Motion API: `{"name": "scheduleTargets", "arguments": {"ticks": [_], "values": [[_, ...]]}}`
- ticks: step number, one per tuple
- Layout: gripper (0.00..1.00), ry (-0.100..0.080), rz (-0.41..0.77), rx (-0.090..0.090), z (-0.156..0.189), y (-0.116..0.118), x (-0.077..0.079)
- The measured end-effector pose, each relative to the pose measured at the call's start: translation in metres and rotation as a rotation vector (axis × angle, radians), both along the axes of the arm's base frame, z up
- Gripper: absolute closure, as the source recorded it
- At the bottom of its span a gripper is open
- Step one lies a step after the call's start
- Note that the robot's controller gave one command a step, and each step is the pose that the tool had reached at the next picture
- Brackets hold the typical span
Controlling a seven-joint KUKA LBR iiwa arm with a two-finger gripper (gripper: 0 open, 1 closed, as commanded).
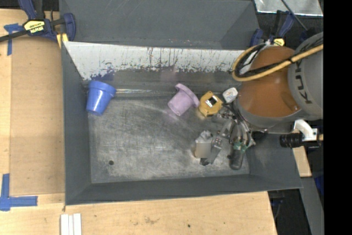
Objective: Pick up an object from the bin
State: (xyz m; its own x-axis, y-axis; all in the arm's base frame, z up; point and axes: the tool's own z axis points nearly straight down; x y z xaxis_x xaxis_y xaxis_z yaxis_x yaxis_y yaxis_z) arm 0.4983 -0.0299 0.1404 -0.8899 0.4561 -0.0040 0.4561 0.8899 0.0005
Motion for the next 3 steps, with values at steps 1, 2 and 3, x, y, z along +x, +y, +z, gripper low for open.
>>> {"name": "scheduleTargets", "arguments": {"ticks": [1, 2, 3], "values": [[0.0, 0.002, 0.292, 0.0, -0.028, 0.002, -0.002], [1.0, -0.002, -0.061, 0.008, -0.062, 0.0, -0.002], [1.0, -0.002, -0.061, 0.008, -0.062, 0.0, -0.002]]}}
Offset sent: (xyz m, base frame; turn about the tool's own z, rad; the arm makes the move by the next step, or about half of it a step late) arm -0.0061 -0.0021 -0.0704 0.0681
